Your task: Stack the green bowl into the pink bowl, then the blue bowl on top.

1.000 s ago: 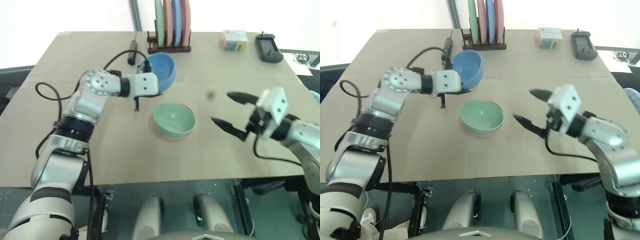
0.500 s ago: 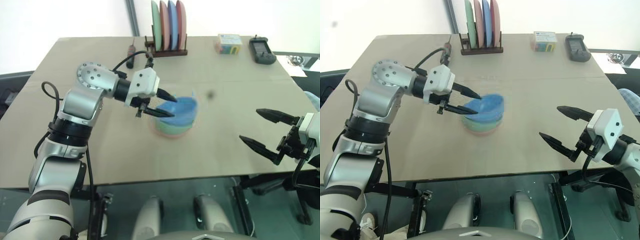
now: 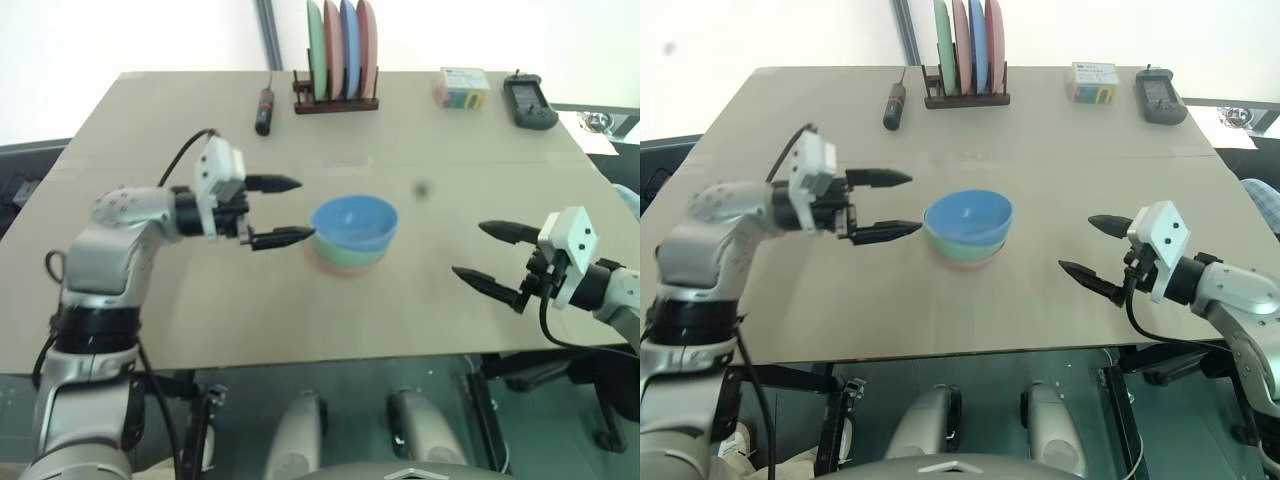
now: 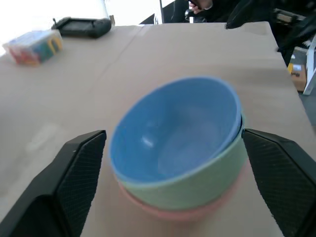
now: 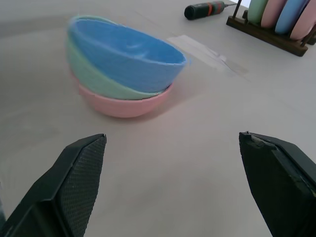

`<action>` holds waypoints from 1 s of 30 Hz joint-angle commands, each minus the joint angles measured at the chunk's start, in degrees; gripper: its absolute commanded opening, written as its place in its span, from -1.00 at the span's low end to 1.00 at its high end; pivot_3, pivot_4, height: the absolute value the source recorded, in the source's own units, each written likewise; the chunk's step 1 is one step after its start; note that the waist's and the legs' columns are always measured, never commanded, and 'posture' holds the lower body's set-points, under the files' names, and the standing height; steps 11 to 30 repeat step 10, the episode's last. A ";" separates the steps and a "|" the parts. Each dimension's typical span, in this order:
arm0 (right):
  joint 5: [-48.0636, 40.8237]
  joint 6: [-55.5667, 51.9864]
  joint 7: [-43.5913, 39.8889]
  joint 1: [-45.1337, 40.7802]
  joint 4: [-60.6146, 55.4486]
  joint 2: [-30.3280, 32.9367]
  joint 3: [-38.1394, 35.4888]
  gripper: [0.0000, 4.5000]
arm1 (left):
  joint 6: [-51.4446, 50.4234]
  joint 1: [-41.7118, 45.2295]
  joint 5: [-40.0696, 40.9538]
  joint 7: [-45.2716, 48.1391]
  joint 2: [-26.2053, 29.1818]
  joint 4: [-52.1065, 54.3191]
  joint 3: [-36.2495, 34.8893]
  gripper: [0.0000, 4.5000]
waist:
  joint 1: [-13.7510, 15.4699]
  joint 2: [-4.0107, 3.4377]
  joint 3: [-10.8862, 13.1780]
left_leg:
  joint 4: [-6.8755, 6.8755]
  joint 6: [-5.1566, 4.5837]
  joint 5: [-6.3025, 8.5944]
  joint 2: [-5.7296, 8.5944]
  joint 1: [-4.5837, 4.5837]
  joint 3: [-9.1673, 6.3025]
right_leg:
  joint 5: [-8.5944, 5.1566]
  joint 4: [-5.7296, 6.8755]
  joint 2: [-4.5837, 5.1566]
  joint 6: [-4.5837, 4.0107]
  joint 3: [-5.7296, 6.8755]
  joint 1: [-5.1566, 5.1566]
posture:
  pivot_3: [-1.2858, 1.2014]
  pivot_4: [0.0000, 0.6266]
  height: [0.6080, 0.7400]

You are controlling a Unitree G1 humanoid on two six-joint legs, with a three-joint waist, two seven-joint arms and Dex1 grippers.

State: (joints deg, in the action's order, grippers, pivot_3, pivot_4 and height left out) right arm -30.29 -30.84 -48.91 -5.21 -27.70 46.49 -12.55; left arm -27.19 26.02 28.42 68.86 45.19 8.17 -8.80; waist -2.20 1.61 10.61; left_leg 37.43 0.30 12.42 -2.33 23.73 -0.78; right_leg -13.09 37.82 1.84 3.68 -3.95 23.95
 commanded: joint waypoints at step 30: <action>-0.97 3.98 -9.93 7.73 2.27 8.37 -11.65 1.00 | -2.84 -28.04 3.77 -5.40 5.69 14.28 -19.06 0.98 | 0.68 0.03 -0.02 | -0.03 0.00 0.00 0.00 -0.07 0.03 | -0.24 -0.08 0.06 -0.03 0.03 -0.06 | 0.03 -0.52 1.00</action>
